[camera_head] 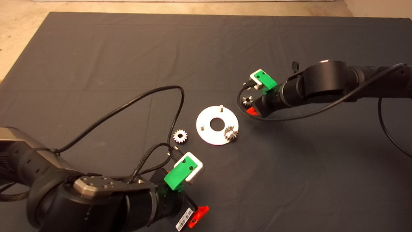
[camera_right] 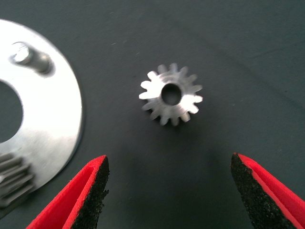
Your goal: Install three planetary gears onto the carrier pins
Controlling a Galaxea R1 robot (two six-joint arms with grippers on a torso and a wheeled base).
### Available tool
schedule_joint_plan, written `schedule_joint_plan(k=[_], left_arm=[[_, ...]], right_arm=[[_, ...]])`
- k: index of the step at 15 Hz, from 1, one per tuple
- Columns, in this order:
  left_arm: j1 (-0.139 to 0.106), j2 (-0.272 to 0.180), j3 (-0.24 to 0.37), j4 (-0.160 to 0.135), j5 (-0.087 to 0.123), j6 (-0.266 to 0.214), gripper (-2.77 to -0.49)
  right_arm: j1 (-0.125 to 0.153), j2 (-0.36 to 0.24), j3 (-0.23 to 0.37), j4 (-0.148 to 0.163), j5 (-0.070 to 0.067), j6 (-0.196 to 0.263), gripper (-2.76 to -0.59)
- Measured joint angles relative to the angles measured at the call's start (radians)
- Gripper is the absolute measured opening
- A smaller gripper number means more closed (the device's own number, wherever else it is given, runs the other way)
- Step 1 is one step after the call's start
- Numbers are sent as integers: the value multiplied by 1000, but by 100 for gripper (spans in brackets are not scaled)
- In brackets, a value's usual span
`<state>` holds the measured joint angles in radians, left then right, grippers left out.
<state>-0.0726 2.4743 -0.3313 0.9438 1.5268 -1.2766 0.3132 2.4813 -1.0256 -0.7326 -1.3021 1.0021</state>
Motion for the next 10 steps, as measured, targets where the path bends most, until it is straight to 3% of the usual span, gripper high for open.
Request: schedule_joint_plan(k=[1, 2, 3, 4, 6, 10], left_arm=[[0, 0, 0, 0, 0, -1, -75], [0, 0, 0, 0, 0, -1, -75], [0, 0, 0, 0, 0, -1, -75], [0, 0, 0, 0, 0, -1, -75], [-1, 2, 0, 0, 0, -1, -75], [0, 2, 0, 0, 0, -2, -75]], right_arm=[[0, -2, -25, 0, 34, -1, -147], [0, -2, -56, 0, 80, -3, -147], [0, -2, -84, 0, 113, -3, -147], [0, -1, -100, 0, 123, -3, -147], [0, 2, -103, 0, 129, -4, -147], [0, 4, -103, 1, 132, -6, -134]])
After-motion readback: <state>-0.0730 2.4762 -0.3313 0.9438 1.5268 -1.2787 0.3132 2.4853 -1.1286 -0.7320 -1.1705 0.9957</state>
